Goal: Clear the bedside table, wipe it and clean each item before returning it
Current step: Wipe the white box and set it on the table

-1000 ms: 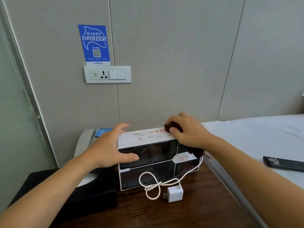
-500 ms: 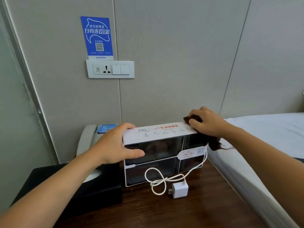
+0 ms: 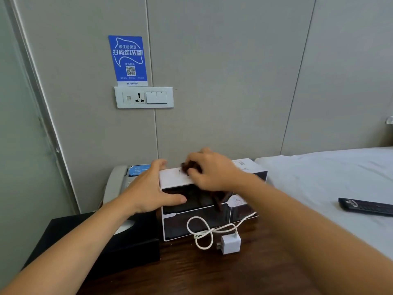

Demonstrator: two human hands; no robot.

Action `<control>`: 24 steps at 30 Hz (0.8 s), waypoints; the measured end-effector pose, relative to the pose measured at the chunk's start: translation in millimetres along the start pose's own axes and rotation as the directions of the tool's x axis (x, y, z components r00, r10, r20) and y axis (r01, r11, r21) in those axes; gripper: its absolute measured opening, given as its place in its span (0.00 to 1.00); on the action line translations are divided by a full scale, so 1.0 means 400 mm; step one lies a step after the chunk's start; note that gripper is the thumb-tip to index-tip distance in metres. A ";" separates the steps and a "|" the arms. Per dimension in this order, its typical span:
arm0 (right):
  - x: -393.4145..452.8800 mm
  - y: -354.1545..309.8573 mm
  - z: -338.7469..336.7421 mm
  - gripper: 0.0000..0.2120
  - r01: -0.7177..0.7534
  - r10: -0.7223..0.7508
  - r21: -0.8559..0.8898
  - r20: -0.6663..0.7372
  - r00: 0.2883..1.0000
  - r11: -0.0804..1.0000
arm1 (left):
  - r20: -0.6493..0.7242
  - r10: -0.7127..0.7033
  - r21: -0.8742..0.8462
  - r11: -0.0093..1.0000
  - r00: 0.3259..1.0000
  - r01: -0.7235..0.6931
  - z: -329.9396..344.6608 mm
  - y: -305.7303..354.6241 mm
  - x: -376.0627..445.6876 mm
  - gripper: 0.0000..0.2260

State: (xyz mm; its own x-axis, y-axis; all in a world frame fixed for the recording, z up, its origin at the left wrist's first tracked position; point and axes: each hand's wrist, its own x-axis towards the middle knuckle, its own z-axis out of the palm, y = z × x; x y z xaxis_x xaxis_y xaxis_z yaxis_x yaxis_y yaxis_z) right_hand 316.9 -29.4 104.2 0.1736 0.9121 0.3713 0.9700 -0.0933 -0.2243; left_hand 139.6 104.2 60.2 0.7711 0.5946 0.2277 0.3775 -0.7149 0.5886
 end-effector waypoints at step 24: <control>0.003 0.075 -0.038 0.11 -0.099 0.104 -0.096 0.048 0.993 0.990 | 0.020 -0.025 -0.037 0.999 0.999 0.026 0.002 0.006 -0.008 0.57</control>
State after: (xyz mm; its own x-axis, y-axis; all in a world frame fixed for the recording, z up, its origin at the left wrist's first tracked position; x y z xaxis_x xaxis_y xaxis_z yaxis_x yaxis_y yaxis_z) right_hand 348.8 -37.1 111.6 0.2656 0.9156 0.3019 0.9598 -0.2216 -0.1722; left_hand 138.4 100.3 60.2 0.7715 0.6050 0.1971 0.3781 -0.6850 0.6228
